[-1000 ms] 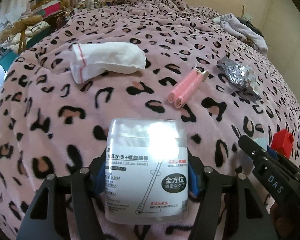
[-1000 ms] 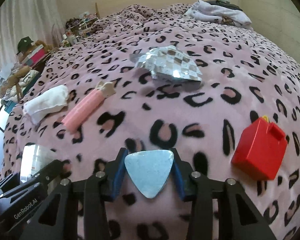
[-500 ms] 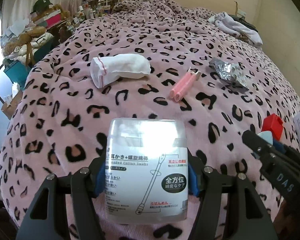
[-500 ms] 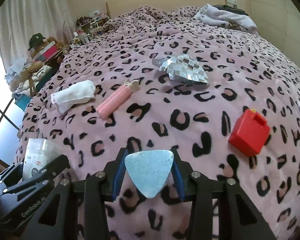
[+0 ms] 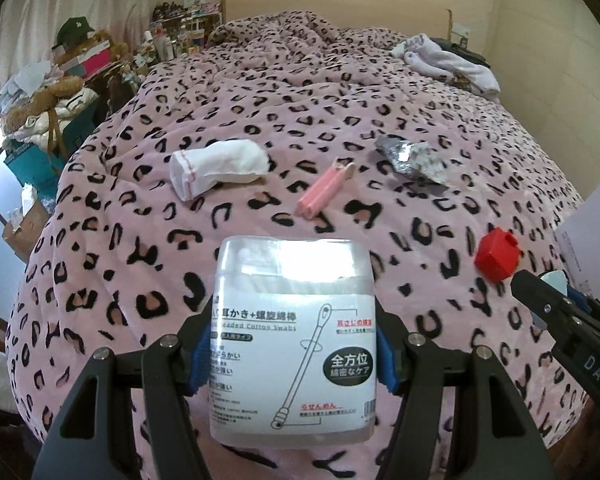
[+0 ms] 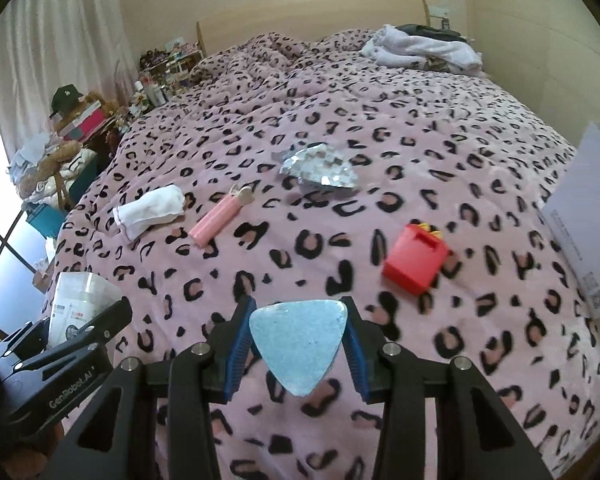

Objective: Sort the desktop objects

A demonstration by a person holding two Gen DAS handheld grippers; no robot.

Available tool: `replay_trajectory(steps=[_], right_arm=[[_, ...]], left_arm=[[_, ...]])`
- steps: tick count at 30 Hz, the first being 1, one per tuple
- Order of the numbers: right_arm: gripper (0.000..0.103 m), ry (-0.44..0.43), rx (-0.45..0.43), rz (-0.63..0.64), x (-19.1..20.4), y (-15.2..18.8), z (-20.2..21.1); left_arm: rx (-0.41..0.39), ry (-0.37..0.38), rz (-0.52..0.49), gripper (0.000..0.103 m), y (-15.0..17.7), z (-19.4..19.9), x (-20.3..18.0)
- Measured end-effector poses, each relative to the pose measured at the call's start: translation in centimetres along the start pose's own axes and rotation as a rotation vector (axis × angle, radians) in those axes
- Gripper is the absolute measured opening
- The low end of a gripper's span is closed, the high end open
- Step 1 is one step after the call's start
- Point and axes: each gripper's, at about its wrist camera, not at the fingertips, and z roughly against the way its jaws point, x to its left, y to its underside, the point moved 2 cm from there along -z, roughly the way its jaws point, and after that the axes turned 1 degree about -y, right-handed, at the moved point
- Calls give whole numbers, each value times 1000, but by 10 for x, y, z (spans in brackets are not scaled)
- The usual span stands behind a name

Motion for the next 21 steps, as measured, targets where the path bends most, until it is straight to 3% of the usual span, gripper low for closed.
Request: replay_trajectory(steps=[21], right_arm=[[43,80,-79,-78,-48,5,71]], left_arm=[[-61,98,-116,64,-8,62,-79]])
